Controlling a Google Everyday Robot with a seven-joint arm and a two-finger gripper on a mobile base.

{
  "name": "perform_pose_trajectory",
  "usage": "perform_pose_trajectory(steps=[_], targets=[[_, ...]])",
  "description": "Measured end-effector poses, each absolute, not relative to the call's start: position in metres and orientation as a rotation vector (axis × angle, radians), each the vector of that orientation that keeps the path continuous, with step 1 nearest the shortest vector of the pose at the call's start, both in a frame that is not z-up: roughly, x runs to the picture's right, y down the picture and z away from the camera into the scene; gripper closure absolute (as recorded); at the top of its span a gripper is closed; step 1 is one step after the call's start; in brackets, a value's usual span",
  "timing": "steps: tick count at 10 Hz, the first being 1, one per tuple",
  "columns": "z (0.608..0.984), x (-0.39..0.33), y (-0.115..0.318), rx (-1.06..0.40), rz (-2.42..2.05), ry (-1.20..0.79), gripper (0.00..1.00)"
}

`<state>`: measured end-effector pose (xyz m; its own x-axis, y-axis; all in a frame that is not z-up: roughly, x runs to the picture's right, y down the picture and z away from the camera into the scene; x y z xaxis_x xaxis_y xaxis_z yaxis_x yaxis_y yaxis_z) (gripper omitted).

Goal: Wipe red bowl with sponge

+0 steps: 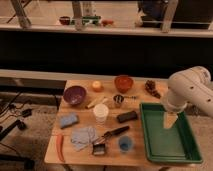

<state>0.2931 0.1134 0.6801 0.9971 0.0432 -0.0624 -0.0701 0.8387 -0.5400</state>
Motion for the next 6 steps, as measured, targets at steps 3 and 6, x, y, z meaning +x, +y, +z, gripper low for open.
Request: perform_pose_trajectory(steps=[3,6], targets=[[0.681,0.293,0.1145,-0.575,0.06,0.047,0.2],[0.681,0.293,0.1146,-0.575,0.061,0.047,0.2]])
